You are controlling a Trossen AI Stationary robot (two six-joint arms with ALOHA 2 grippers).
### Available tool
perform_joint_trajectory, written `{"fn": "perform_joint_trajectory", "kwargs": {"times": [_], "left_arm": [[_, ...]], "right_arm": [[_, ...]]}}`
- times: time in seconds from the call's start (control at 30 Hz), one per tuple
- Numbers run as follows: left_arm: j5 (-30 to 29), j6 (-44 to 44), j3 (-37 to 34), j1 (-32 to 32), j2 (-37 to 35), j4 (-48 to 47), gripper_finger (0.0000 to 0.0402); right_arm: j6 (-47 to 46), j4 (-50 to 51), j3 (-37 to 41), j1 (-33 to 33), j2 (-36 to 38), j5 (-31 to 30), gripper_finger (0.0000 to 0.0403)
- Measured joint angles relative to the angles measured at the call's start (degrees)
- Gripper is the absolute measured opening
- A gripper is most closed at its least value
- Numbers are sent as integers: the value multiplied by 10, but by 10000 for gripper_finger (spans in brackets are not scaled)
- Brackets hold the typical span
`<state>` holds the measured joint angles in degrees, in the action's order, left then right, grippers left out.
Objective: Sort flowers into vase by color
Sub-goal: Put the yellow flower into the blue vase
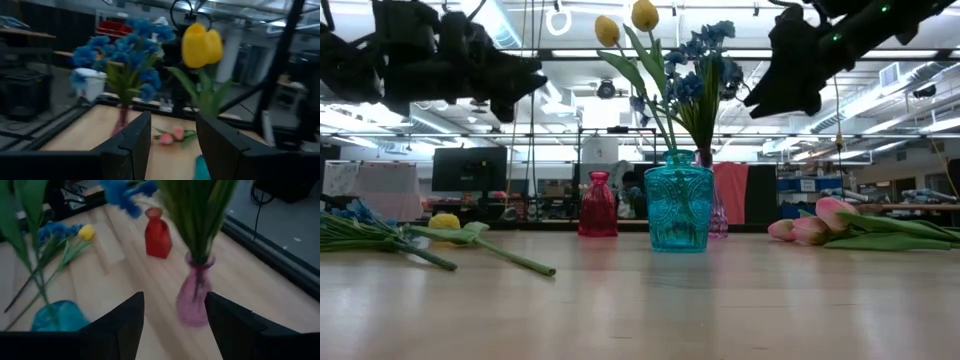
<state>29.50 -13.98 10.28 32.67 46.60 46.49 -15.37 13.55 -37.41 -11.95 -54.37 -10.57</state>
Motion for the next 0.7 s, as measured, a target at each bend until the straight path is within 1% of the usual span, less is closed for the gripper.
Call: {"fn": "perform_joint_trajectory", "kwargs": {"times": [0.1,0.17,0.33,0.4,0.5,0.57,0.63,0.7], "left_arm": [[35,7,29,-5,-4,-72,163],[51,31,46,-21,-4,-134,163],[53,131,75,-92,0,-324,163],[46,150,82,-125,9,-381,163],[19,157,82,-174,22,-448,163],[-19,166,82,-208,38,-471,163],[-68,173,82,-238,58,-481,163],[-99,183,82,-265,83,-464,163]], "right_arm": [[-42,-18,10,51,-6,-49,221],[-63,-40,30,87,-15,-85,221],[-92,-136,87,167,-32,-177,221],[-97,-175,106,187,-38,-212,221],[-98,-223,127,205,-42,-249,221],[-99,-230,136,211,-42,-266,221],[-100,-240,141,213,-42,-276,221],[-97,-256,147,213,-42,-282,221]]}}
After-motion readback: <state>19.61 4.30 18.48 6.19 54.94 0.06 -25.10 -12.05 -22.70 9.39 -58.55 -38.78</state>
